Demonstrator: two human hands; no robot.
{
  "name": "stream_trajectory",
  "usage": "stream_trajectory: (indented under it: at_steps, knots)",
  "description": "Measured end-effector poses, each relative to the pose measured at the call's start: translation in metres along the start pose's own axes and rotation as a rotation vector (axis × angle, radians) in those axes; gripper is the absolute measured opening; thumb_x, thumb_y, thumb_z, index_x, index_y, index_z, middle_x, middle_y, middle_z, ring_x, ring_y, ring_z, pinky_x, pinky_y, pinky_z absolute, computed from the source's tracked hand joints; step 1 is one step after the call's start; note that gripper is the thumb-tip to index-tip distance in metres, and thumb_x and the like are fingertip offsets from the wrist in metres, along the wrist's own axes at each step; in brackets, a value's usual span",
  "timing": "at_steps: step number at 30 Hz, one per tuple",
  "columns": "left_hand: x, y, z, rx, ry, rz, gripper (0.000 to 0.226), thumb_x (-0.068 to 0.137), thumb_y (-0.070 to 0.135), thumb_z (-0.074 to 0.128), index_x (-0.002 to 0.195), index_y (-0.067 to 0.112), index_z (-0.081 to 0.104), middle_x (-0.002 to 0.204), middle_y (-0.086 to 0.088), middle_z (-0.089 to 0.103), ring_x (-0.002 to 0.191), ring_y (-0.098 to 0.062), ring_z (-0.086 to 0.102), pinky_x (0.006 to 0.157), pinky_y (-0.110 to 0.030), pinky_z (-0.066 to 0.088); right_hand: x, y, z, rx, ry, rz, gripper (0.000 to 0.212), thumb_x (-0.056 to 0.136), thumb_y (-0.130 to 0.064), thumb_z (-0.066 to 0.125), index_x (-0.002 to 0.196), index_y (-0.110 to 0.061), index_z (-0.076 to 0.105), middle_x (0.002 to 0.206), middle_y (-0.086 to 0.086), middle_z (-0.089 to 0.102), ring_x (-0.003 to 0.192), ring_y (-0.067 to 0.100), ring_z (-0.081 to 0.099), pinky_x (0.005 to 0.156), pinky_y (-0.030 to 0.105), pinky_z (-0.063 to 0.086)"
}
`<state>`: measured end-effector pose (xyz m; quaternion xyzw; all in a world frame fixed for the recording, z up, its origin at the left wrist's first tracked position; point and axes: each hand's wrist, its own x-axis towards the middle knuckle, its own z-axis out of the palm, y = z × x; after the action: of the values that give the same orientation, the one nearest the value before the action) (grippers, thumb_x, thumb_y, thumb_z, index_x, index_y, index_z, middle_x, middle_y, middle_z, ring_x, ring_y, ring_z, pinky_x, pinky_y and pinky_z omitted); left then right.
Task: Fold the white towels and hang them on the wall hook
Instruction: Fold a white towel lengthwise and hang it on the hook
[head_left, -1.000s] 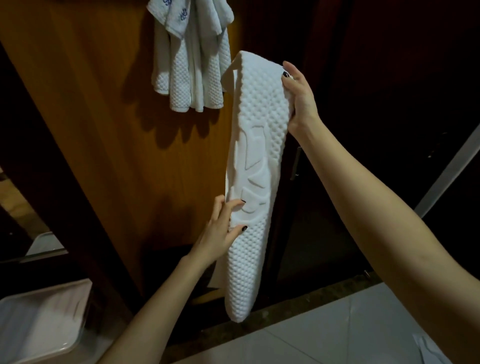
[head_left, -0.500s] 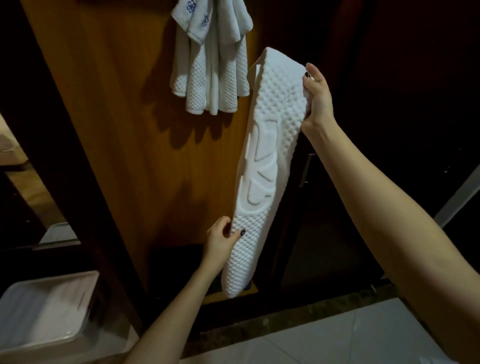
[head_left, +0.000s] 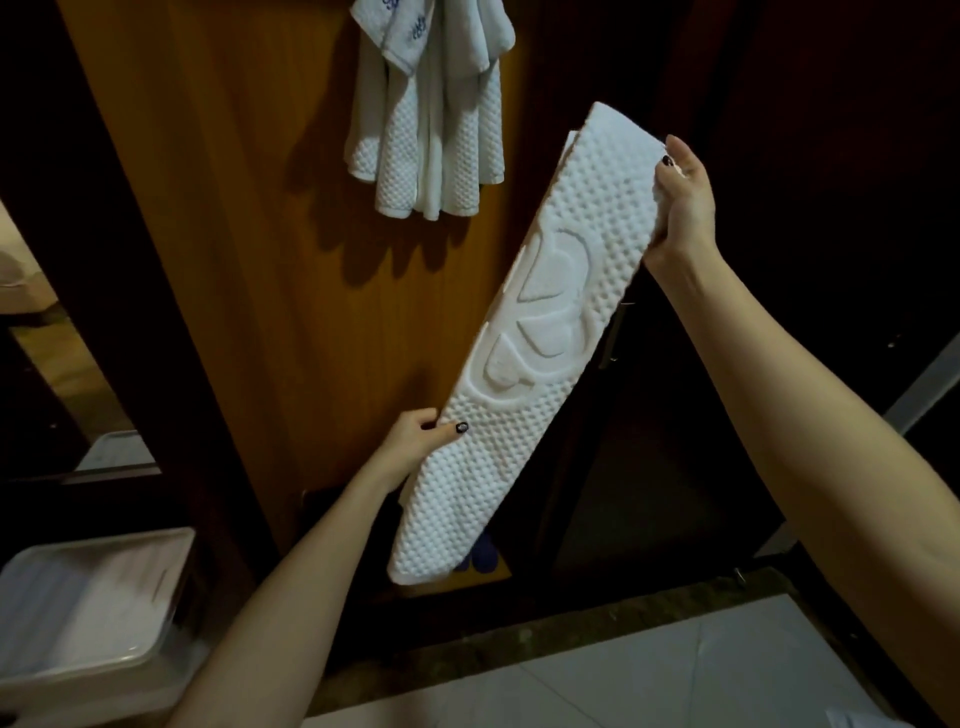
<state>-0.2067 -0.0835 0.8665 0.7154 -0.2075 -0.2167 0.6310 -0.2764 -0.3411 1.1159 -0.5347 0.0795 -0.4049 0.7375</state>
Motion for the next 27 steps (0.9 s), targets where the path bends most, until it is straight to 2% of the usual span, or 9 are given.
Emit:
stream_trajectory:
  at_steps: [2,4,8,11,14,16,19,23,27]
  knots:
    - [0.006,0.014,-0.020,-0.029,-0.057,0.019,0.016,0.085,0.028,0.070,0.096,0.018,0.073,0.097,-0.004,0.074,0.090,-0.023,0.070,0.069,-0.030,0.056,0.005,-0.003,-0.006,-0.093,0.053,-0.058,0.036,0.097,-0.004,0.043,0.132,-0.013,0.047,0.103,0.002,0.058,0.066,0.001,0.060,0.056,0.018,0.050]
    - [0.015,0.035,-0.042,-0.027,-0.071,0.056,0.012,0.086,0.031,0.067,0.096,0.025,0.073,0.101,-0.004,0.073,0.091,-0.022,0.070,0.073,-0.034,0.056,0.012,-0.007,-0.006,-0.208,0.057,-0.146,0.046,0.093,-0.002,0.045,0.138,-0.016,0.045,0.124,-0.001,0.051,0.081,0.003,0.062,0.063,0.018,0.051]
    - [0.038,0.095,-0.090,0.047,-0.015,0.156,0.022,0.080,0.035,0.070,0.087,0.015,0.066,0.084,-0.004,0.067,0.078,-0.021,0.064,0.065,-0.032,0.051,0.029,-0.021,0.010,-0.278,-0.018,-0.272,0.063,0.087,-0.001,0.057,0.144,-0.021,0.039,0.130,-0.010,0.043,0.095,-0.004,0.059,0.066,0.014,0.052]
    - [0.051,0.141,-0.122,0.098,0.055,0.230,0.020,0.081,0.032,0.072,0.078,0.013,0.064,0.078,-0.001,0.066,0.077,-0.017,0.064,0.067,-0.032,0.048,0.046,-0.034,0.030,-0.286,-0.061,-0.308,0.071,0.085,0.003,0.059,0.147,-0.020,0.033,0.129,-0.011,0.040,0.106,0.006,0.055,0.064,0.012,0.050]
    - [0.062,0.184,-0.157,0.188,0.131,0.292,0.044,0.072,0.047,0.076,0.083,0.007,0.063,0.080,0.001,0.070,0.078,-0.013,0.066,0.072,-0.035,0.047,0.065,-0.043,0.054,-0.224,-0.083,-0.295,0.072,0.085,0.005,0.057,0.147,-0.021,0.031,0.129,-0.010,0.039,0.117,0.023,0.056,0.074,0.023,0.055]
    - [0.066,0.215,-0.181,0.240,0.158,0.298,0.052,0.061,0.061,0.076,0.085,0.015,0.069,0.086,0.003,0.073,0.083,-0.014,0.069,0.073,-0.036,0.050,0.077,-0.048,0.071,-0.176,-0.089,-0.260,0.072,0.086,0.005,0.057,0.147,-0.023,0.031,0.132,-0.007,0.038,0.114,0.022,0.058,0.073,0.027,0.056]
    - [0.074,0.257,-0.212,0.288,0.214,0.337,0.051,0.056,0.066,0.075,0.085,0.024,0.072,0.085,0.002,0.074,0.078,-0.017,0.072,0.065,-0.035,0.054,0.097,-0.053,0.095,-0.134,-0.101,-0.235,0.068,0.086,0.003,0.056,0.145,-0.025,0.035,0.135,0.000,0.041,0.100,0.019,0.061,0.058,0.019,0.053]
    - [0.087,0.304,-0.239,0.320,0.303,0.404,0.053,0.059,0.064,0.074,0.083,0.017,0.070,0.082,-0.002,0.072,0.073,-0.018,0.070,0.065,-0.036,0.051,0.125,-0.062,0.120,-0.084,-0.114,-0.221,0.059,0.088,0.006,0.055,0.140,-0.018,0.041,0.122,0.011,0.049,0.085,0.017,0.061,0.051,0.018,0.051]
    - [0.105,0.346,-0.253,0.303,0.356,0.468,0.024,0.077,0.048,0.072,0.069,0.025,0.070,0.070,0.009,0.071,0.066,-0.010,0.067,0.058,-0.027,0.049,0.155,-0.076,0.141,-0.111,-0.103,-0.204,0.047,0.089,0.004,0.059,0.132,-0.002,0.042,0.098,0.012,0.056,0.070,0.013,0.060,0.056,0.025,0.053]
